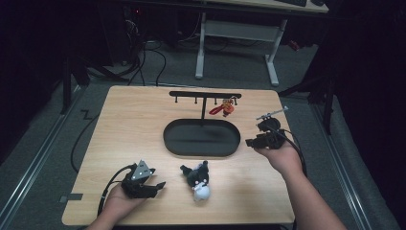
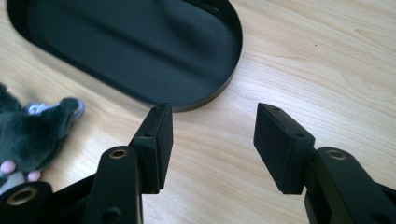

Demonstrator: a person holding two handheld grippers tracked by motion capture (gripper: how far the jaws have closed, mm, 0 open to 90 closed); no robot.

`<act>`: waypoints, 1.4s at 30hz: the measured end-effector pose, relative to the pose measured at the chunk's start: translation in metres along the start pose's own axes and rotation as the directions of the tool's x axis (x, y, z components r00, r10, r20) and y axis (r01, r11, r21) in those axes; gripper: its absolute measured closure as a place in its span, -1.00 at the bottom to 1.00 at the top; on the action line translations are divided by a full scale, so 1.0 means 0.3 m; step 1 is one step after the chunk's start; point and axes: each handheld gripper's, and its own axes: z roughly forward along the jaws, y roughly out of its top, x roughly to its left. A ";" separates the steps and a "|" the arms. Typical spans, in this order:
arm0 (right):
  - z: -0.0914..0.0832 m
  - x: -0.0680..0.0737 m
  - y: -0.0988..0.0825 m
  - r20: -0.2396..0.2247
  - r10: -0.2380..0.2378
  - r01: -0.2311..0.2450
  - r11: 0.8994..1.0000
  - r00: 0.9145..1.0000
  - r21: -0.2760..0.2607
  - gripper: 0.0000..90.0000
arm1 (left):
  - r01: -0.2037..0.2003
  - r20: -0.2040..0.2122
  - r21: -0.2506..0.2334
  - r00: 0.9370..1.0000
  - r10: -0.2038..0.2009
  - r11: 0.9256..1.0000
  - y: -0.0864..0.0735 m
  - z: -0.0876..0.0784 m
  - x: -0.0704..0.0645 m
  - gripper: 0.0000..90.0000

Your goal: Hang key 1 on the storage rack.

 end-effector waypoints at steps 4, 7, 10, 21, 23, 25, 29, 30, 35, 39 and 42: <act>-0.023 0.033 -0.071 0.015 -0.034 0.034 0.997 0.999 -0.063 0.02 | 0.000 0.003 0.003 1.000 0.000 1.000 0.003 0.003 -0.005 -0.23; -0.022 0.063 -0.131 0.032 -0.066 0.070 0.990 0.997 -0.119 0.01 | 0.001 0.006 0.003 1.000 -0.001 1.000 0.004 0.002 -0.010 -0.23; -0.010 0.080 -0.173 0.026 -0.078 0.081 0.986 0.997 -0.144 0.00 | 0.001 0.008 0.005 1.000 -0.001 1.000 0.004 0.002 -0.013 -0.23; 0.107 0.149 -0.407 0.039 -0.109 0.115 0.960 0.993 -0.253 -0.06 | 0.004 0.020 0.004 1.000 -0.004 1.000 0.005 -0.002 -0.035 -0.23; 0.115 0.160 -0.478 0.053 -0.088 0.101 0.939 0.995 -0.329 -0.07 | 0.002 0.025 0.002 1.000 -0.003 1.000 0.007 -0.001 -0.041 -0.22; 0.111 0.155 -0.532 0.040 -0.078 0.087 0.923 0.996 -0.375 -0.01 | 0.002 0.027 0.001 1.000 -0.002 1.000 0.009 0.000 -0.044 -0.22; 0.079 0.128 -0.568 0.044 -0.074 0.086 0.912 0.996 -0.400 -0.04 | -0.012 0.040 -0.004 0.999 0.012 1.000 0.024 0.009 -0.065 -0.21; 0.079 0.128 -0.568 0.044 -0.074 0.086 0.912 0.996 -0.400 -0.04 | -0.012 0.040 -0.004 0.999 0.012 1.000 0.024 0.009 -0.065 -0.21; 0.101 0.132 -0.566 0.005 -0.044 0.043 0.920 0.999 -0.389 -0.03 | -0.015 0.048 -0.010 0.999 0.016 1.000 0.046 0.010 -0.099 -0.18; 0.109 0.148 -0.561 0.010 -0.079 0.077 0.923 0.997 -0.378 -0.03 | -0.008 0.037 -0.026 0.999 0.009 1.000 0.057 0.010 -0.122 -0.02; 0.105 0.147 -0.559 0.004 -0.072 0.068 0.920 0.997 -0.385 -0.02 | -0.015 0.038 -0.026 0.999 0.016 1.000 0.062 0.010 -0.133 0.16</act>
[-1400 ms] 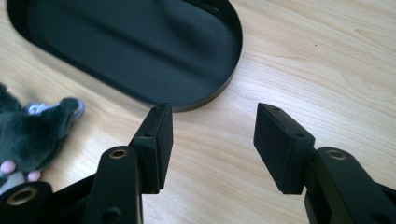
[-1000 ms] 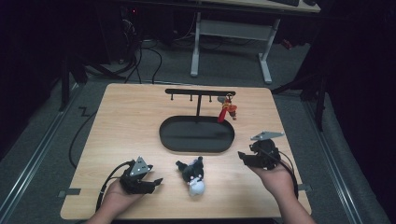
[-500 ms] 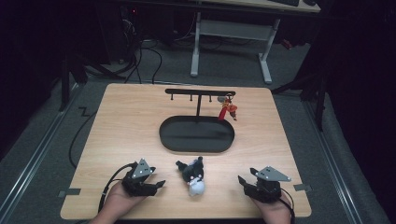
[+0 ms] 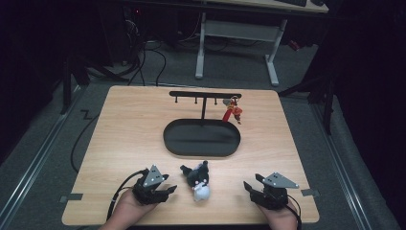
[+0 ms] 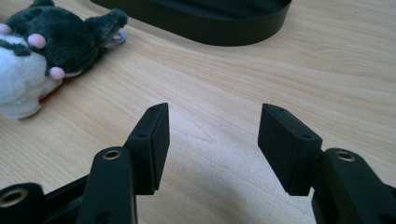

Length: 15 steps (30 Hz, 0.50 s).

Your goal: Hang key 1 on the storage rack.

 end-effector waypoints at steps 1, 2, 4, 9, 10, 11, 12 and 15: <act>-0.001 -0.001 0.000 -0.001 0.007 -0.007 1.000 1.000 -0.004 -0.02 | 0.001 0.000 -0.001 1.000 -0.001 1.000 0.002 0.002 -0.005 0.24; -0.001 -0.001 0.000 -0.001 0.007 -0.007 1.000 1.000 -0.004 -0.02 | 0.004 0.003 -0.001 1.000 -0.004 1.000 0.003 0.003 -0.009 0.24; 0.000 -0.006 0.001 -0.008 0.008 -0.009 1.000 1.000 -0.007 -0.01 | 0.003 -0.004 -0.007 1.000 -0.003 1.000 0.015 0.006 -0.024 0.66; 0.001 -0.010 0.003 -0.019 0.012 -0.012 1.000 1.000 -0.014 -0.01 | 0.013 0.011 0.024 1.000 -0.014 1.000 0.050 0.054 -0.044 1.00; 0.000 -0.010 0.003 -0.023 0.014 -0.014 1.000 1.000 -0.015 0.00 | 0.004 0.008 0.035 1.000 -0.004 0.999 0.056 0.067 -0.053 1.00; -0.001 -0.012 0.003 -0.027 0.011 -0.012 1.000 1.000 -0.018 0.00 | -0.007 0.003 0.046 1.000 0.006 0.999 0.062 0.079 -0.060 1.00; -0.001 -0.012 0.003 -0.027 0.011 -0.012 1.000 1.000 -0.018 0.00 | -0.007 0.003 0.046 1.000 0.006 0.999 0.062 0.079 -0.060 1.00; -0.007 -0.016 0.001 -0.038 0.015 -0.016 1.000 0.999 -0.023 0.00 | -0.011 0.003 0.066 1.000 0.011 0.998 0.083 0.112 -0.073 1.00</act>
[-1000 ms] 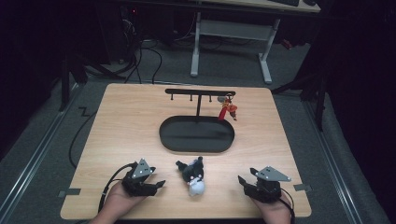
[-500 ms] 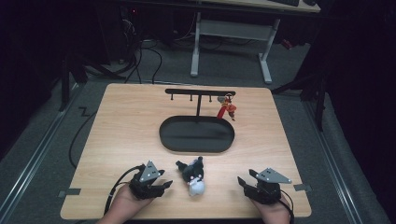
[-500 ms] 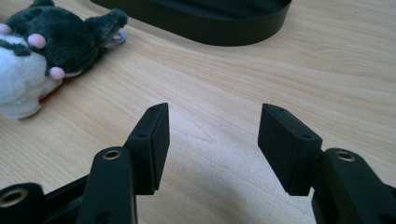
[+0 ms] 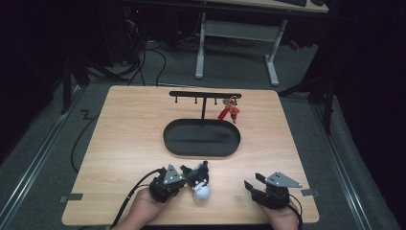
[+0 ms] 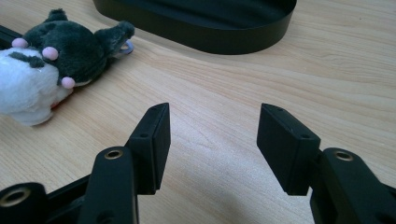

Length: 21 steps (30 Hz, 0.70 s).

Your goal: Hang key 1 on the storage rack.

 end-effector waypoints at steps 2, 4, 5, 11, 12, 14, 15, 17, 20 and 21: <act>-0.003 -0.005 0.000 -0.004 0.002 -0.002 1.000 1.000 -0.001 0.00 | 0.000 0.004 -0.003 1.000 0.000 1.000 0.024 0.015 -0.013 1.00; -0.004 -0.009 -0.002 -0.013 0.000 0.000 1.000 1.000 -0.004 0.00 | -0.011 0.008 0.004 1.000 0.011 1.000 0.040 0.027 -0.026 1.00; -0.004 -0.009 -0.002 -0.013 0.000 0.000 1.000 1.000 -0.004 0.00 | -0.011 0.008 0.004 1.000 0.011 1.000 0.040 0.027 -0.026 1.00; -0.009 -0.020 -0.002 -0.022 0.009 -0.009 1.000 1.000 -0.007 0.00 | -0.053 0.042 0.028 0.998 0.052 0.998 0.099 0.096 -0.090 1.00; -0.011 -0.020 -0.002 -0.023 0.013 -0.013 1.000 1.000 -0.008 0.00 | -0.063 0.049 0.032 0.997 0.062 0.997 0.110 0.108 -0.106 1.00; -0.015 -0.026 -0.002 -0.024 0.010 -0.011 1.000 1.000 -0.012 0.00 | -0.088 0.070 0.032 0.994 0.086 0.996 0.134 0.135 -0.154 1.00; -0.017 -0.027 -0.003 -0.023 0.013 -0.014 1.000 1.000 -0.014 0.00 | -0.091 0.076 0.027 0.993 0.089 0.995 0.138 0.137 -0.166 1.00; -0.020 -0.032 -0.004 -0.023 0.019 -0.019 1.000 1.000 -0.019 0.00 | -0.092 0.086 0.022 0.992 0.090 0.995 0.137 0.129 -0.177 1.00; -0.025 -0.038 -0.006 -0.021 0.029 -0.029 0.999 0.999 -0.019 0.01 | -0.086 0.097 0.007 0.992 0.085 0.996 0.125 0.098 -0.181 1.00; -0.025 -0.040 -0.007 -0.021 0.030 -0.031 0.999 0.999 -0.020 0.01 | -0.083 0.102 0.004 0.991 0.082 0.997 0.122 0.089 -0.184 1.00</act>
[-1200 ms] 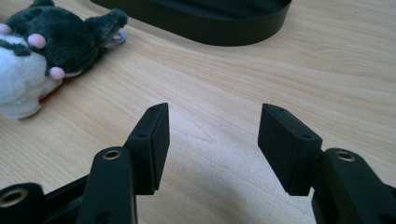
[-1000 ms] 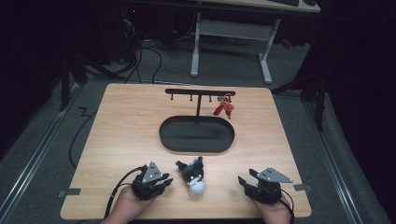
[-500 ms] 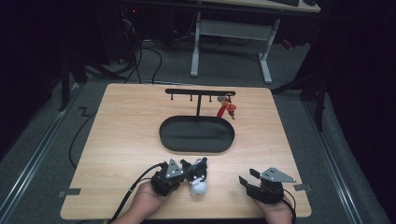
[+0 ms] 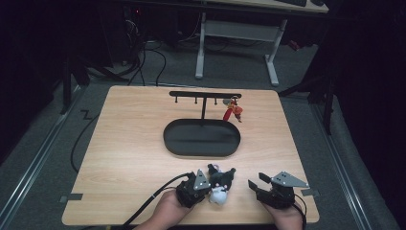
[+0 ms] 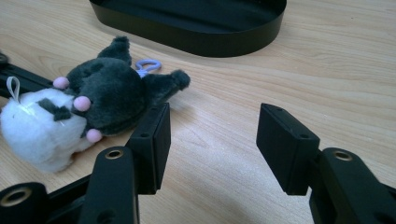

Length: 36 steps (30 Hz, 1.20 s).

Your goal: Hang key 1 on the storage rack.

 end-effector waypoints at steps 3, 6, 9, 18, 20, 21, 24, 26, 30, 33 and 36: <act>-0.002 -0.005 0.000 -0.002 0.005 -0.005 1.000 1.000 -0.003 0.01 | 0.008 0.009 -0.006 1.000 -0.008 1.000 -0.002 -0.006 -0.011 1.00; -0.005 -0.004 0.003 0.001 0.010 -0.010 1.000 1.000 -0.008 0.01 | 0.000 0.014 0.001 1.000 0.000 1.000 0.010 0.013 -0.025 1.00; -0.008 -0.006 0.004 0.003 0.012 -0.012 1.000 1.000 -0.014 0.01 | 0.013 0.025 0.007 1.000 -0.013 1.000 0.047 0.070 -0.036 1.00; -0.012 -0.020 -0.001 0.003 0.020 -0.020 1.000 1.000 -0.018 0.01 | -0.018 0.062 0.003 0.998 0.017 1.000 0.112 0.146 -0.099 1.00; -0.020 -0.024 -0.003 0.006 0.025 -0.025 0.999 1.000 -0.020 0.01 | -0.016 0.067 0.001 0.998 0.015 1.000 0.102 0.137 -0.101 0.99; -0.023 -0.027 -0.005 0.007 0.028 -0.028 0.999 1.000 -0.022 0.01 | -0.016 0.067 0.001 0.998 0.015 1.000 0.102 0.137 -0.101 0.97; -0.027 -0.034 -0.007 0.007 0.035 -0.035 0.999 0.999 -0.024 0.01 | -0.006 0.064 -0.004 0.998 0.006 1.000 0.084 0.121 -0.099 0.91; -0.029 -0.040 -0.007 0.005 0.047 -0.047 0.998 0.999 -0.030 0.01 | -0.001 0.056 -0.008 0.998 0.001 1.000 0.072 0.110 -0.094 0.88; -0.029 -0.041 -0.006 0.004 0.055 -0.055 0.998 0.998 -0.030 0.01 | 0.046 0.010 -0.022 0.999 -0.046 0.999 0.050 0.090 -0.046 0.87; -0.023 -0.038 -0.004 0.002 0.049 -0.049 0.998 0.999 -0.029 0.01 | 0.080 -0.008 -0.028 0.997 -0.080 0.996 0.053 0.096 -0.015 0.85; -0.019 -0.034 -0.004 0.000 0.046 -0.046 0.999 0.999 -0.023 0.01 | 0.082 -0.008 -0.031 0.997 -0.082 0.996 0.068 0.109 -0.009 0.85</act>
